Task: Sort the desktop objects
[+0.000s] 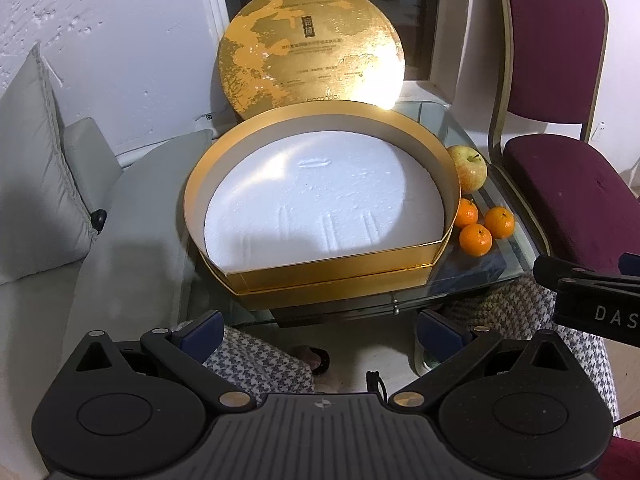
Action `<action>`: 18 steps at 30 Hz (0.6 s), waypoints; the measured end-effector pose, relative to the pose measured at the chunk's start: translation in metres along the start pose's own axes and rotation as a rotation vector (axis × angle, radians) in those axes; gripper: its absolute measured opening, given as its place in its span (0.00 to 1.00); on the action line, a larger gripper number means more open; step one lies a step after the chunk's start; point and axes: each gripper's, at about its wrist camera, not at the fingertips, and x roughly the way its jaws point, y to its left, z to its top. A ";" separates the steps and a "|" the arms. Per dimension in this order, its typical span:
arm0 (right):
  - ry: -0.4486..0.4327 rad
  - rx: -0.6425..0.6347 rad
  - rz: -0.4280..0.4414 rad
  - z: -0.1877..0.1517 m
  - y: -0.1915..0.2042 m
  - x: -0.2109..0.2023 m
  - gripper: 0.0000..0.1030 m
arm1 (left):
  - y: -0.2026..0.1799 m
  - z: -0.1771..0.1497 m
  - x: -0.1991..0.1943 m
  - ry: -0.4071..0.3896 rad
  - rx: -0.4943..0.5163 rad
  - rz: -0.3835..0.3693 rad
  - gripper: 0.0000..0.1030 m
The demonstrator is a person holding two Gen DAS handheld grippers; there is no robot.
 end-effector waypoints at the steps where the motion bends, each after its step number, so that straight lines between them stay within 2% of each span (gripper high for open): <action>1: 0.000 0.000 -0.001 0.000 0.000 0.000 1.00 | 0.000 0.000 0.000 0.001 -0.003 0.001 0.99; 18: 0.004 0.013 0.009 0.000 0.000 0.001 1.00 | 0.009 -0.003 0.002 -0.002 -0.004 -0.009 0.99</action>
